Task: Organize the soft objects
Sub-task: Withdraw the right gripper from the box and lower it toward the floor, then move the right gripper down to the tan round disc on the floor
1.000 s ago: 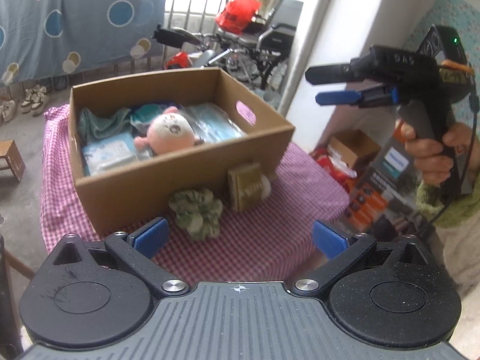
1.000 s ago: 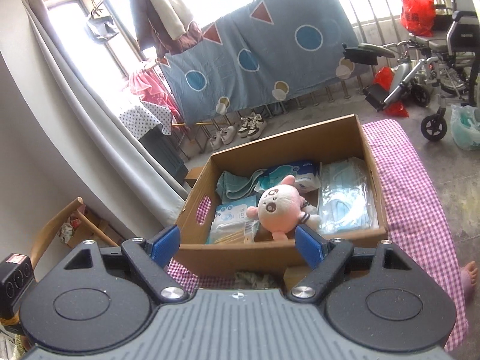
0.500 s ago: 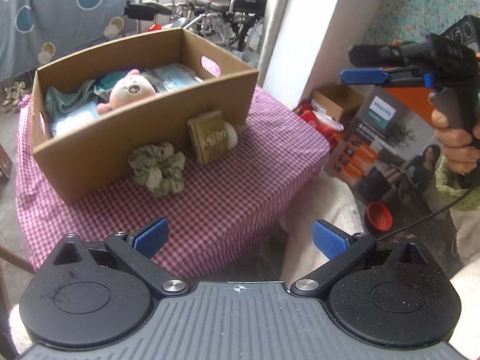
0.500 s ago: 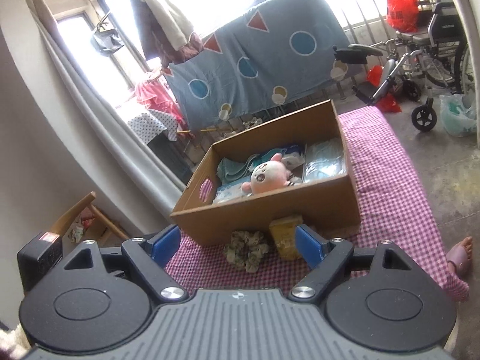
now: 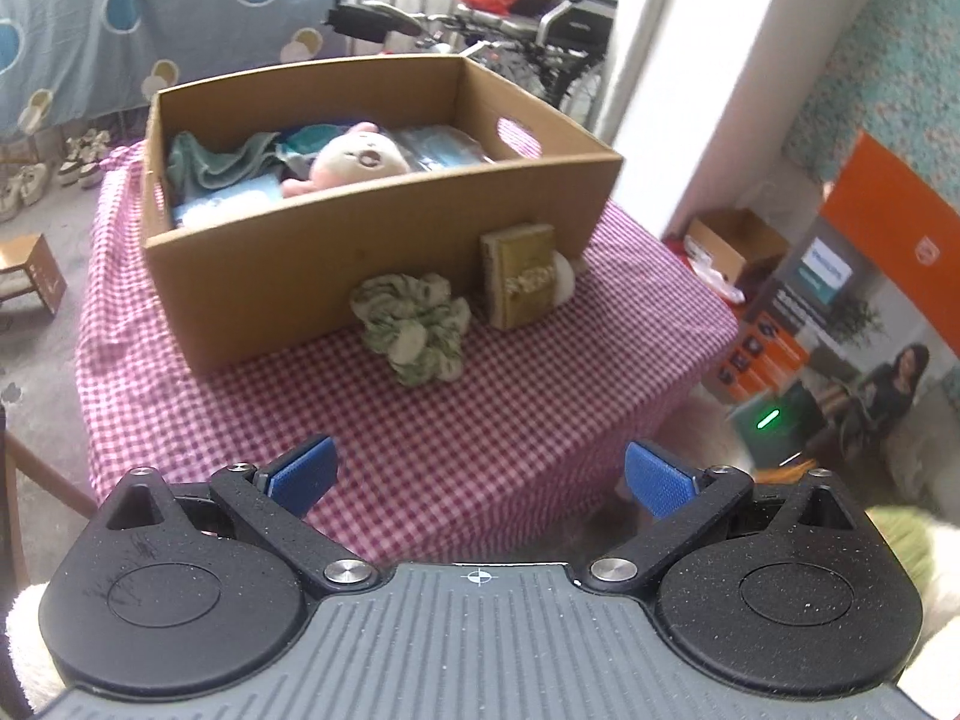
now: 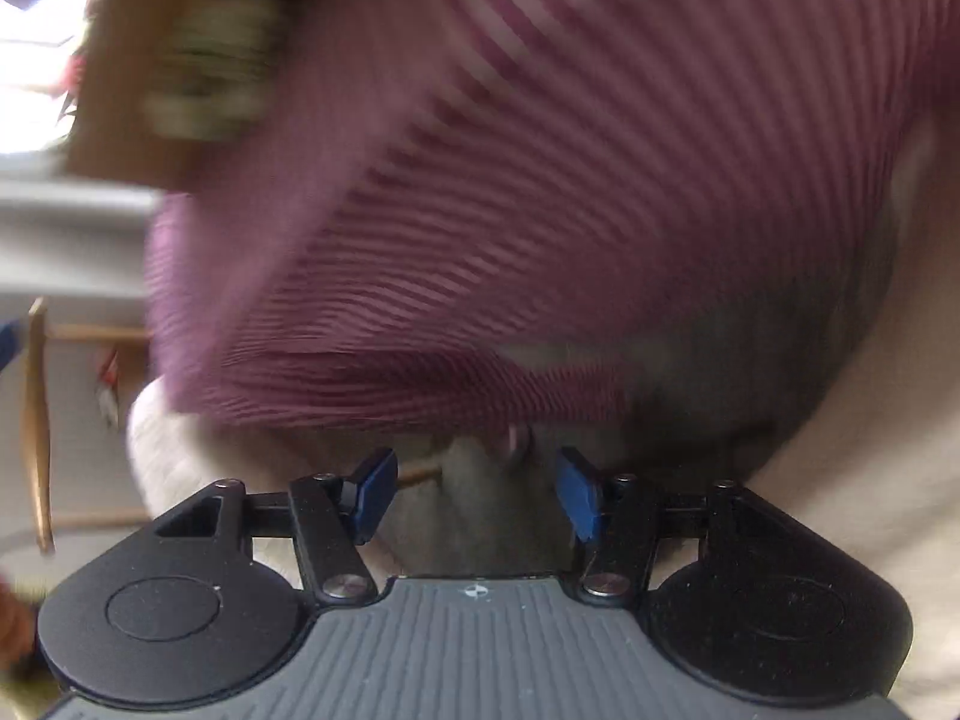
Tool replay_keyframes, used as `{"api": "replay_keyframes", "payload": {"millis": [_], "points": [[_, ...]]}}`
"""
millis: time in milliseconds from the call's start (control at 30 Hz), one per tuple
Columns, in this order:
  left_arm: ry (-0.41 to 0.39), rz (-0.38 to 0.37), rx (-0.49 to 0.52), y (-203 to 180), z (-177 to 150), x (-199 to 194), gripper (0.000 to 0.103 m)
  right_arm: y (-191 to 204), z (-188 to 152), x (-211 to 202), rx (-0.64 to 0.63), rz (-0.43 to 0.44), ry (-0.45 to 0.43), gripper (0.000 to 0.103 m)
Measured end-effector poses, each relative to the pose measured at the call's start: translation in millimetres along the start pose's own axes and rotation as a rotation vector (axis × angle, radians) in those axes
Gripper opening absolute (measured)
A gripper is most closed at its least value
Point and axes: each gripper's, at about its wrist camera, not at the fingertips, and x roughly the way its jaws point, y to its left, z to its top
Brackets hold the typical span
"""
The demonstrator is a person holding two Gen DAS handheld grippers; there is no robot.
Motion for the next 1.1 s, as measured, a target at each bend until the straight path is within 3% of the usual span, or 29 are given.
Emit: {"api": "replay_keyframes", "payload": {"millis": [200,333,500,600,700,867,1100], "points": [[-0.057,0.013,-0.061,20,1,-13,0.103,-40,7,94,0.298,-0.053,0.1,0.056],[-0.073,0.042,-0.12,29,1,-16,0.103,-63,23,136,0.402,-0.089,0.063,0.056],[-0.08,0.059,-0.175,43,0,-19,0.103,-87,46,186,0.421,-0.179,-0.062,0.056],[-0.082,0.09,-0.19,49,0,-20,0.103,-105,53,214,0.463,-0.167,-0.067,0.055],[-0.081,0.107,-0.218,57,-1,-19,0.103,-102,64,234,0.425,-0.185,-0.08,0.054],[-0.07,0.135,-0.262,71,-3,-16,0.103,-85,96,267,0.245,-0.232,-0.066,0.054],[-0.023,0.2,-0.283,88,-4,-11,0.103,-78,126,312,0.198,-0.245,-0.06,0.055]]}}
